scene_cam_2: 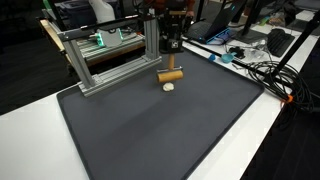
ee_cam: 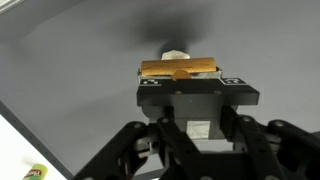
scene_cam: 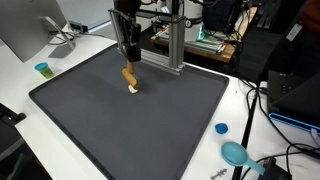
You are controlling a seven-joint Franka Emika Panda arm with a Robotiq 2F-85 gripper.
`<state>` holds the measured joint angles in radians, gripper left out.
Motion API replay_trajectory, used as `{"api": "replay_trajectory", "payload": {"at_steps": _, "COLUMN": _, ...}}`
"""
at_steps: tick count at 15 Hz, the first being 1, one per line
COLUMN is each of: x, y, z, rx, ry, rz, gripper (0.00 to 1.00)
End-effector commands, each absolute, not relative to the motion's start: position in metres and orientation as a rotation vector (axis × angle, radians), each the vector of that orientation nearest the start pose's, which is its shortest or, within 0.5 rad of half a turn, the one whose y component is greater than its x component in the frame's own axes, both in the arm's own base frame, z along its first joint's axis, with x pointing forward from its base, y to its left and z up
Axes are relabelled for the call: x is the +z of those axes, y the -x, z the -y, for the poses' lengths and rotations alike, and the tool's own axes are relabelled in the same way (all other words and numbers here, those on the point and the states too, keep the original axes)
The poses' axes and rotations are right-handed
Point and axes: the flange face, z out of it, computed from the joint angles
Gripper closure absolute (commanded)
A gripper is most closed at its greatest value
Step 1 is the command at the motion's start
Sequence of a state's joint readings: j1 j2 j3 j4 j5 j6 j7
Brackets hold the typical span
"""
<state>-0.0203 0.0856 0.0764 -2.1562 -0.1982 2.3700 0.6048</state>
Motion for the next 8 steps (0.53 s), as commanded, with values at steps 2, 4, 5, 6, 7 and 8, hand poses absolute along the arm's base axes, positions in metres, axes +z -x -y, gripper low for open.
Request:
{"api": "replay_trajectory", "payload": {"at_steps": 2, "x": 0.364, "y": -0.584, "z": -0.025, "rx": -0.283, "ry": 3.151, "rz": -0.683, "gripper": 0.79}}
{"api": "replay_trajectory", "payload": {"at_steps": 4, "x": 0.357, "y": -0.586, "z": -0.021, "rx": -0.237, "ry": 3.161, "rz": -0.691, "gripper": 0.79}}
{"api": "replay_trajectory", "payload": {"at_steps": 5, "x": 0.353, "y": -0.585, "z": -0.019, "rx": -0.217, "ry": 3.163, "rz": -0.694, "gripper": 0.79}}
{"api": "replay_trajectory", "payload": {"at_steps": 6, "x": 0.349, "y": -0.582, "z": -0.018, "rx": -0.193, "ry": 3.163, "rz": -0.691, "gripper": 0.79}}
{"api": "replay_trajectory", "payload": {"at_steps": 7, "x": 0.345, "y": -0.581, "z": -0.017, "rx": -0.173, "ry": 3.166, "rz": -0.696, "gripper": 0.79}}
{"api": "replay_trajectory", "payload": {"at_steps": 8, "x": 0.34, "y": -0.579, "z": -0.016, "rx": -0.151, "ry": 3.169, "rz": -0.692, "gripper": 0.79}}
